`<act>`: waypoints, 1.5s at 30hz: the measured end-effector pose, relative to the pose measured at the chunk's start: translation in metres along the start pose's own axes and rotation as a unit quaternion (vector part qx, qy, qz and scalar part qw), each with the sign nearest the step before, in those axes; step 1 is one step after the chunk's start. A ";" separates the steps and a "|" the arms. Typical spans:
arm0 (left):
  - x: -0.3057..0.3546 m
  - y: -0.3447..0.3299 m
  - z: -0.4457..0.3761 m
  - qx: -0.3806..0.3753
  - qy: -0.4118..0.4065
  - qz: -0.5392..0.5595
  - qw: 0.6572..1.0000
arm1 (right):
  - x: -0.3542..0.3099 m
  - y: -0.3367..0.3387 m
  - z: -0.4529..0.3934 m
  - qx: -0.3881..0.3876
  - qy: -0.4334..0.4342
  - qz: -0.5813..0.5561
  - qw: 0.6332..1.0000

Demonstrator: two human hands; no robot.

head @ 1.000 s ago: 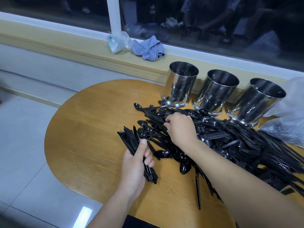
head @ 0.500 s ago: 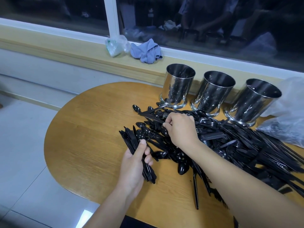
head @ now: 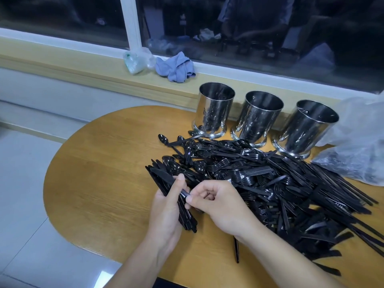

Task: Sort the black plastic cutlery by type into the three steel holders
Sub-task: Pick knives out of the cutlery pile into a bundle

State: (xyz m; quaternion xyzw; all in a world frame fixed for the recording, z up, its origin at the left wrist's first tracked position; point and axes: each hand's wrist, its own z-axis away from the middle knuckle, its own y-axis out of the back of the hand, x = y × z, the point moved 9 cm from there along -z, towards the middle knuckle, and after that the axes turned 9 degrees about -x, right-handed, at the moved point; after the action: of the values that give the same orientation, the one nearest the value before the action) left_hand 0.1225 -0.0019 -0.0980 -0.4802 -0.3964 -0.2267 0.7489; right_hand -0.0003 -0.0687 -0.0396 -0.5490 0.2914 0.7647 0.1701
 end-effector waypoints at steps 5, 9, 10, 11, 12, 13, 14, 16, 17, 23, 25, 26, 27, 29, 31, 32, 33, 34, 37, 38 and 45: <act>0.004 -0.002 -0.001 0.002 -0.009 0.031 0.999 | -0.004 0.048 -0.006 0.098 0.022 0.106 0.989; -0.002 0.000 -0.001 -0.005 -0.005 0.052 0.999 | -0.002 0.095 -0.035 0.190 0.035 0.278 0.941; -0.004 0.001 0.000 -0.009 0.000 0.041 0.999 | 0.000 0.104 -0.045 0.197 0.031 0.304 0.932; -0.006 0.002 0.000 -0.012 0.005 0.028 1.000 | 0.001 0.110 -0.055 0.198 0.029 0.326 0.924; -0.008 0.004 0.000 -0.015 0.008 0.019 1.000 | 0.002 0.114 -0.065 0.195 0.027 0.353 0.915; -0.010 0.005 0.000 -0.017 0.009 0.015 1.000 | 0.002 0.115 -0.074 0.189 0.025 0.384 0.904; -0.011 0.007 -0.001 -0.018 0.008 0.013 1.000 | 0.002 0.115 -0.082 0.179 0.021 0.414 0.892; -0.012 0.011 -0.002 -0.017 0.003 0.010 1.000 | 0.002 0.113 -0.097 0.158 0.015 0.459 0.874; -0.013 0.012 -0.003 -0.019 0.001 0.010 1.000 | 0.003 0.111 -0.103 0.150 0.012 0.472 0.869; -0.014 0.014 -0.005 -0.030 -0.007 0.008 0.999 | 0.015 0.110 -0.122 0.135 -0.019 0.512 0.848; -0.013 0.012 -0.005 -0.037 -0.014 0.003 0.999 | 0.016 0.113 -0.122 0.147 -0.025 0.497 0.855; -0.012 0.012 -0.005 -0.039 -0.015 0.000 0.999 | 0.015 0.113 -0.122 0.151 -0.022 0.489 0.859; -0.012 0.012 -0.006 -0.039 -0.015 -0.002 0.999 | 0.015 0.113 -0.122 0.154 -0.019 0.486 0.860; -0.014 0.010 -0.006 -0.041 -0.009 0.000 0.999 | 0.015 0.115 -0.120 0.155 -0.016 0.488 0.859; -0.015 0.010 -0.006 -0.043 -0.007 0.001 0.999 | 0.015 0.115 -0.120 0.151 -0.016 0.492 0.857; -0.015 0.009 -0.006 -0.044 -0.008 -0.001 0.999 | 0.016 0.114 -0.119 0.149 -0.015 0.495 0.856; -0.014 0.009 -0.007 -0.045 -0.009 -0.003 0.999 | 0.015 0.113 -0.119 0.148 -0.010 0.499 0.854; -0.014 0.009 -0.007 -0.047 -0.009 -0.006 0.999 | 0.014 0.112 -0.118 0.149 -0.001 0.503 0.851; -0.015 0.009 -0.007 -0.045 -0.001 -0.004 0.999 | 0.008 0.112 -0.114 0.162 0.044 0.513 0.842; -0.017 0.010 -0.008 -0.046 0.002 0.000 0.999 | 0.004 0.114 -0.114 0.173 0.055 0.509 0.842; -0.018 0.009 -0.010 -0.056 0.004 -0.002 0.998 | 0.008 0.153 -0.136 0.201 -0.033 0.504 0.839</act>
State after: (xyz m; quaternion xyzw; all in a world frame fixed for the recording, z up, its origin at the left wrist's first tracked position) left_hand 0.1223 -0.0074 -0.1196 -0.5199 -0.3808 -0.2522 0.7218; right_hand 0.0093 -0.2735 -0.0382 -0.2545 0.6694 0.6869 -0.1233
